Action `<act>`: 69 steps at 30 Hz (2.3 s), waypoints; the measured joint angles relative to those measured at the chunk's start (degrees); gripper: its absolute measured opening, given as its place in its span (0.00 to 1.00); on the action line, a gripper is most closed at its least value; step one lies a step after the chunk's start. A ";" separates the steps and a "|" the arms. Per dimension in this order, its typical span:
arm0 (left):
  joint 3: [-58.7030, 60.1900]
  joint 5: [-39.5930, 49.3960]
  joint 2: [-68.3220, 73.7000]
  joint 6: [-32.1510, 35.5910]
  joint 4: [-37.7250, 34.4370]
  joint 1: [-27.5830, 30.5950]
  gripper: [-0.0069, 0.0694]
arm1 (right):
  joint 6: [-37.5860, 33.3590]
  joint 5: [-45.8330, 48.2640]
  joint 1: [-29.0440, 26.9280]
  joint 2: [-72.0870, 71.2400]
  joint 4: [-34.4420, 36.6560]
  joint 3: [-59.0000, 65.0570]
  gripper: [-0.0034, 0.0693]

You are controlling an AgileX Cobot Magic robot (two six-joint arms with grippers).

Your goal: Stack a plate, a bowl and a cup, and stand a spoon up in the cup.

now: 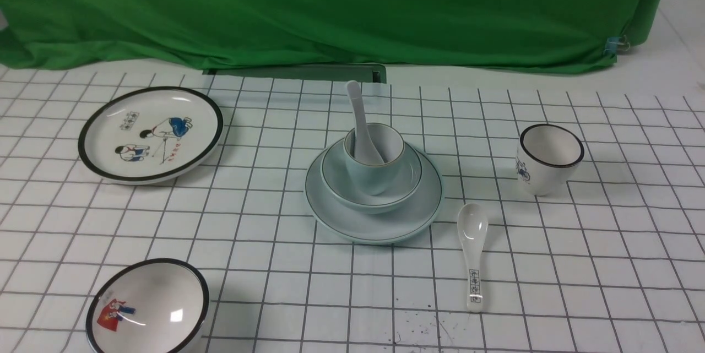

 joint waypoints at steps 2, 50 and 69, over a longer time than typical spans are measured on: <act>0.00 0.00 0.00 0.00 0.00 0.00 0.05 | 0.00 0.00 0.00 0.00 0.00 0.00 0.07; 34.41 -27.44 -9.55 9.28 -13.87 26.00 0.05 | 0.00 0.00 0.06 -0.03 0.36 0.00 0.24; 34.48 -26.69 -9.55 9.47 -13.70 26.00 0.05 | 0.00 0.00 0.06 -0.03 0.36 0.00 0.30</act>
